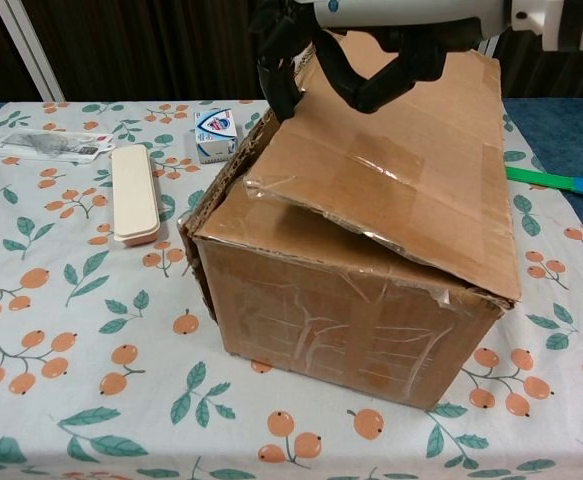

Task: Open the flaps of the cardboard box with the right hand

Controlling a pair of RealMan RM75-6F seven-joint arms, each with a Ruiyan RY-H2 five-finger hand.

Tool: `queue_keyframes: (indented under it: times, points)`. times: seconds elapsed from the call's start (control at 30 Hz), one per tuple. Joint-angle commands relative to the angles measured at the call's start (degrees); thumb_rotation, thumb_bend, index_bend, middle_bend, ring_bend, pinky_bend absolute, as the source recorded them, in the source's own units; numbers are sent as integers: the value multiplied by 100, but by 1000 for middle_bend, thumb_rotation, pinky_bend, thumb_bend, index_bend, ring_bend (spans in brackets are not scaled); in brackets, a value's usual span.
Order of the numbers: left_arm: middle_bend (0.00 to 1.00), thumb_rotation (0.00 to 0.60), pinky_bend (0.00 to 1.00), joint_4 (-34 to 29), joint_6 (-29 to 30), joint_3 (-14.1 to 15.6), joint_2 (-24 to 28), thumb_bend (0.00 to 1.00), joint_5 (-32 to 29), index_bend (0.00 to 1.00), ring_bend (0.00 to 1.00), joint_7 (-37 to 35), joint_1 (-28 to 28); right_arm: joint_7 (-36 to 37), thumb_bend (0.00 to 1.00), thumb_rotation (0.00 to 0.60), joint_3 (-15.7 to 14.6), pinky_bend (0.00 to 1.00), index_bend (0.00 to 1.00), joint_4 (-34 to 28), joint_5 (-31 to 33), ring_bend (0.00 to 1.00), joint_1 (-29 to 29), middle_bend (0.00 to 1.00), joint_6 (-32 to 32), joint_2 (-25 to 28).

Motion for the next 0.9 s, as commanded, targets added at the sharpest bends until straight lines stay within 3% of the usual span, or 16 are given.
queue_keyframes:
  times: [0.03,0.23,0.47,0.9]
  points:
    - [135,600,232,-26,-17,-5,16,0,-2,144,139,20,-13,109,1000,600,24,0,488,-170,-201,0,-98,411,150,199]
    - [135,600,232,-102,-56,-5,37,0,20,144,139,82,-50,314,1000,600,6,0,573,-505,-649,4,-337,484,455,667]
    - [135,600,232,-194,-68,-2,59,0,68,144,139,179,-83,532,1000,600,-92,0,594,-811,-1227,14,-705,512,872,1193]
    - [135,600,232,-346,-100,2,117,0,101,144,139,320,-125,1146,1000,600,-680,0,593,-1080,-2878,20,-1828,517,2149,2182]
